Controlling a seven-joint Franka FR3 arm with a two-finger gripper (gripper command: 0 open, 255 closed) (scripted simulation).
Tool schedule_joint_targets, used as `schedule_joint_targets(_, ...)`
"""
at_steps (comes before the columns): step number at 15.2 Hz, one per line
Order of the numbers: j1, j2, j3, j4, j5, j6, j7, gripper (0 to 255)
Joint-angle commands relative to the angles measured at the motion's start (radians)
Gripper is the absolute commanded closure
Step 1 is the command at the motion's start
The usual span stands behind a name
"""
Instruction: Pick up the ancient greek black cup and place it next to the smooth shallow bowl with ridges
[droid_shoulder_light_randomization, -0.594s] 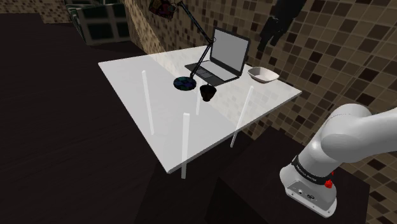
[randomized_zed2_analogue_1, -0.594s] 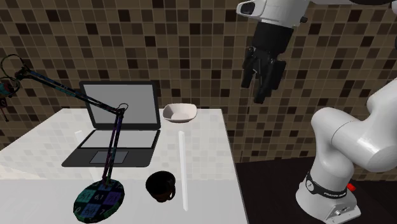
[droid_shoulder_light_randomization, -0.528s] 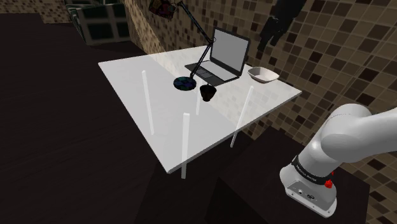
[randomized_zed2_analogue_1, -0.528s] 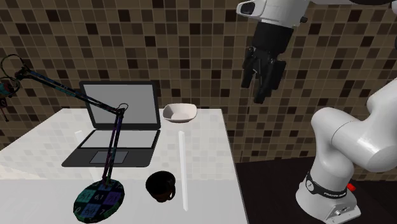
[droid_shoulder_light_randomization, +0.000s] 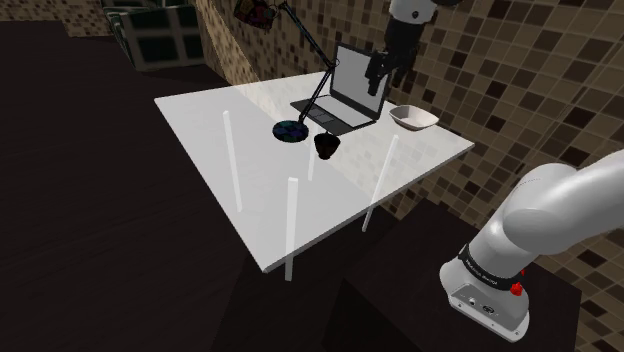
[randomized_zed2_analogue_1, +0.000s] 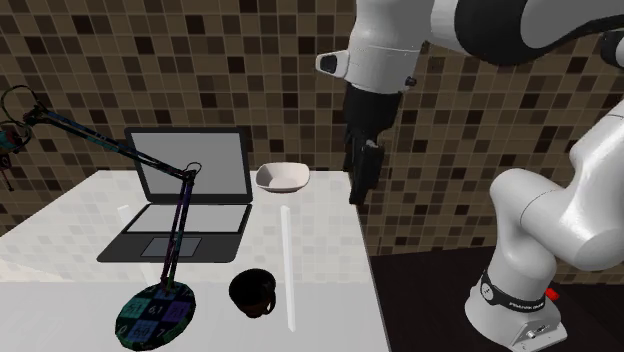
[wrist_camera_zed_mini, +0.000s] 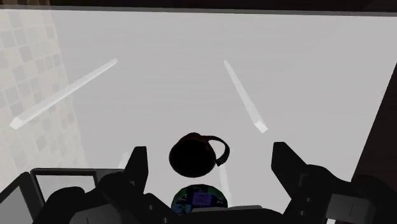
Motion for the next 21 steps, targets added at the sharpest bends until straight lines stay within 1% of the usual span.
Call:
schedule_joint_targets(1,-0.007,0.078,0.02,0.023,-0.005,0.03,0.045,0)
schedule_joint_targets(6,-0.025,0.277,0.054,0.101,-0.03,0.085,0.146,0)
schedule_joint_targets(10,-0.035,0.441,0.07,0.184,-0.058,0.112,0.225,0)
schedule_joint_targets(18,-0.032,0.775,0.068,0.405,-0.113,0.116,0.364,0)
schedule_joint_targets(21,-0.032,0.782,0.065,0.386,-0.116,0.142,0.366,0)
